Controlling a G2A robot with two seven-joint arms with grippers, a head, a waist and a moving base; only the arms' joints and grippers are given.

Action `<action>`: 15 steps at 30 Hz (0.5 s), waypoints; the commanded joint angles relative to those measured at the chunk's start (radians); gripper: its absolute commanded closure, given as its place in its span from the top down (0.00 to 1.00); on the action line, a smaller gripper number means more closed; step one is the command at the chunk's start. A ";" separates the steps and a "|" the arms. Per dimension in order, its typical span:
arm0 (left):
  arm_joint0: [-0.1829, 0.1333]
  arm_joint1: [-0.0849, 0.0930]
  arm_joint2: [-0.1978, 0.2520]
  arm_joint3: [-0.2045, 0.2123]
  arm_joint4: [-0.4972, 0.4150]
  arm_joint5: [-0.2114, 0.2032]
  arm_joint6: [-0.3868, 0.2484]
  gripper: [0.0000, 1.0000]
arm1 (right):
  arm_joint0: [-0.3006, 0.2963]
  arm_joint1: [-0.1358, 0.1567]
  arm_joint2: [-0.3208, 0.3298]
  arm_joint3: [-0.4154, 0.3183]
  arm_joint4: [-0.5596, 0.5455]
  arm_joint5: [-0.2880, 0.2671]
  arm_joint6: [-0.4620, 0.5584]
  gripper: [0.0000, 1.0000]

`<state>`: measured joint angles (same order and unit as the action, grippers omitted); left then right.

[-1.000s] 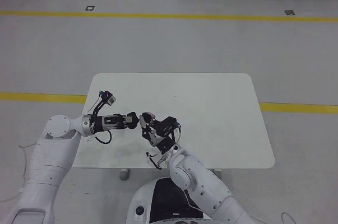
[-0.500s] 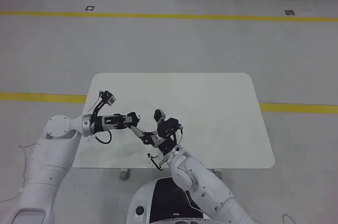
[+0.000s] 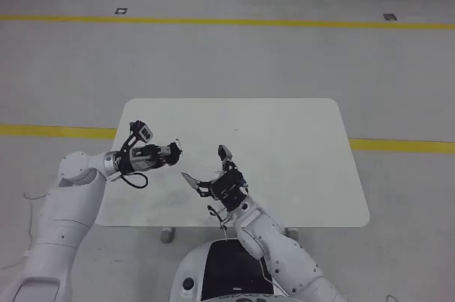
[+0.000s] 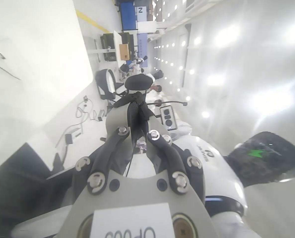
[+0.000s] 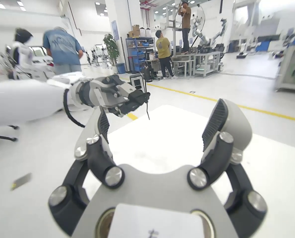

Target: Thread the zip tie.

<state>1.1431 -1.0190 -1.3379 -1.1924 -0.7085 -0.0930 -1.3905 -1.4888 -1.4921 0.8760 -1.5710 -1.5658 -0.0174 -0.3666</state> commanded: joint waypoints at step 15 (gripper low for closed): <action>-0.007 0.042 0.058 -0.025 -0.164 0.114 0.026 0.00 | 0.282 0.139 -0.336 0.122 -0.004 0.357 0.003 1.00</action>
<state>1.1320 -0.9759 -1.2817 -1.2165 -0.8647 0.0115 -1.3889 -1.2098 -1.3542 0.5370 -1.4517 -1.5701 0.3376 -0.3653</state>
